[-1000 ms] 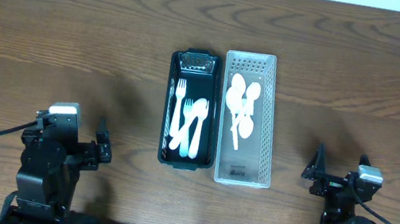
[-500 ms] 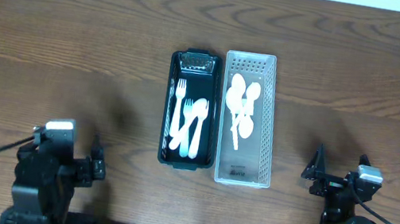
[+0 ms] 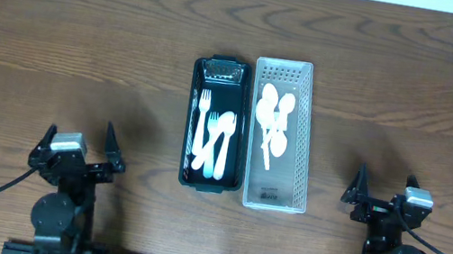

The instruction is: Pack container

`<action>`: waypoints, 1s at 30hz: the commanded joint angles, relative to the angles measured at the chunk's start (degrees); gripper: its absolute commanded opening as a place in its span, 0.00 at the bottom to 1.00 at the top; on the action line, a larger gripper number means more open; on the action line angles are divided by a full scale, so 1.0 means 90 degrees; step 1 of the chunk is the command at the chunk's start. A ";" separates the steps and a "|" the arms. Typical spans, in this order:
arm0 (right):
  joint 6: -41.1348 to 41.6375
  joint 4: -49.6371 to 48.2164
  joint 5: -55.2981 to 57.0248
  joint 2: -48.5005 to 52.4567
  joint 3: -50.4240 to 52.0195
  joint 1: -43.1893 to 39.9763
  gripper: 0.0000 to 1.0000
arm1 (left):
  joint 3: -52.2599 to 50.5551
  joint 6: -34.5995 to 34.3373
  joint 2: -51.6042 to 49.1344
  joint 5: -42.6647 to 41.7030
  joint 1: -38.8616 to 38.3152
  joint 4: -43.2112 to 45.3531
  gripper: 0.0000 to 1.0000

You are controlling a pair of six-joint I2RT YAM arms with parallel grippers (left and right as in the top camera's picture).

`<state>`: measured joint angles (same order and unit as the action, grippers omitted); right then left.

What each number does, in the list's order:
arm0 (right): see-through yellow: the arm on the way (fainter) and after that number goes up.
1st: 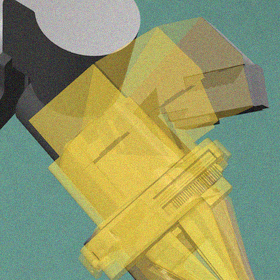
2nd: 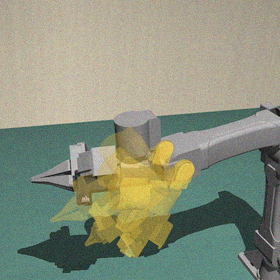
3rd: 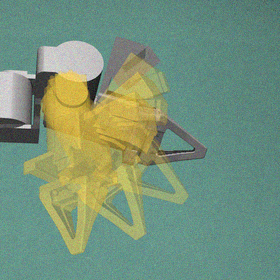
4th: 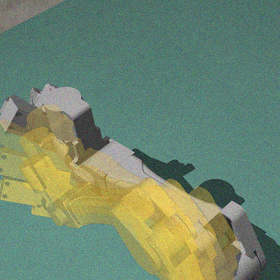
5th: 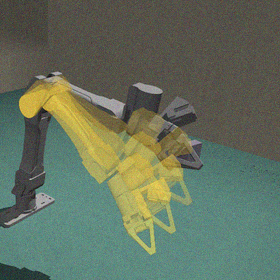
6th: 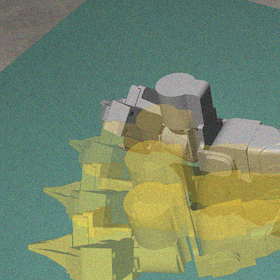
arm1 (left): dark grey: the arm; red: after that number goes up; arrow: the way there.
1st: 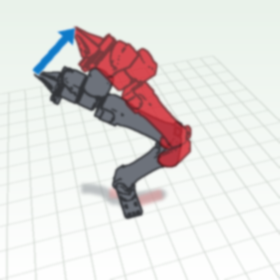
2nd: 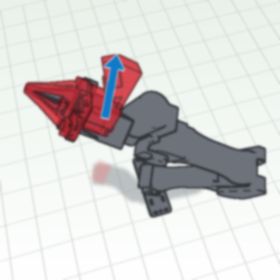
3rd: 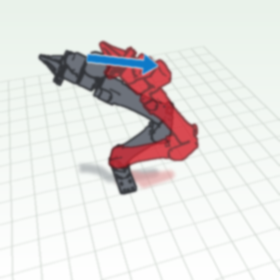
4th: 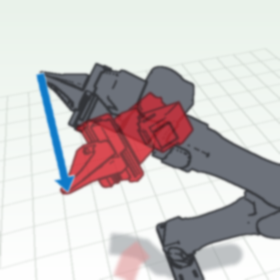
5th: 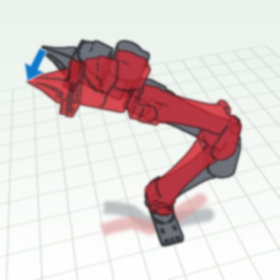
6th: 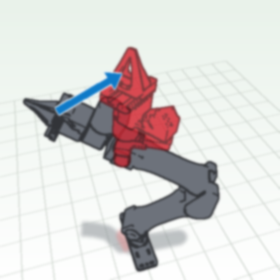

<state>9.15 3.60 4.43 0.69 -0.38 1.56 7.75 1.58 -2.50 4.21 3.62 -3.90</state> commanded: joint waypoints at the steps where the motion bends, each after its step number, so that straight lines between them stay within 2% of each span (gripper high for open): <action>1: -0.0049 0.0029 -0.0041 -0.0034 0.0007 0.0053 0.99 | -0.0384 0.0085 0.0148 -0.0090 0.0032 0.0408 0.98; 7: -0.0049 0.0029 -0.0041 -0.0034 0.0007 0.0053 0.99 | -0.0709 0.0053 0.0267 -0.0092 0.0029 0.0389 0.98; 11: -0.0049 0.0029 -0.0041 -0.0034 0.0007 0.0053 0.99 | -0.0833 -0.0372 0.0267 -0.0095 0.0027 0.0078 0.98; 30: -0.0049 0.0029 -0.0041 -0.0034 0.0007 0.0053 0.98 | -0.0833 -0.0372 0.0240 -0.0090 0.0024 0.0012 0.98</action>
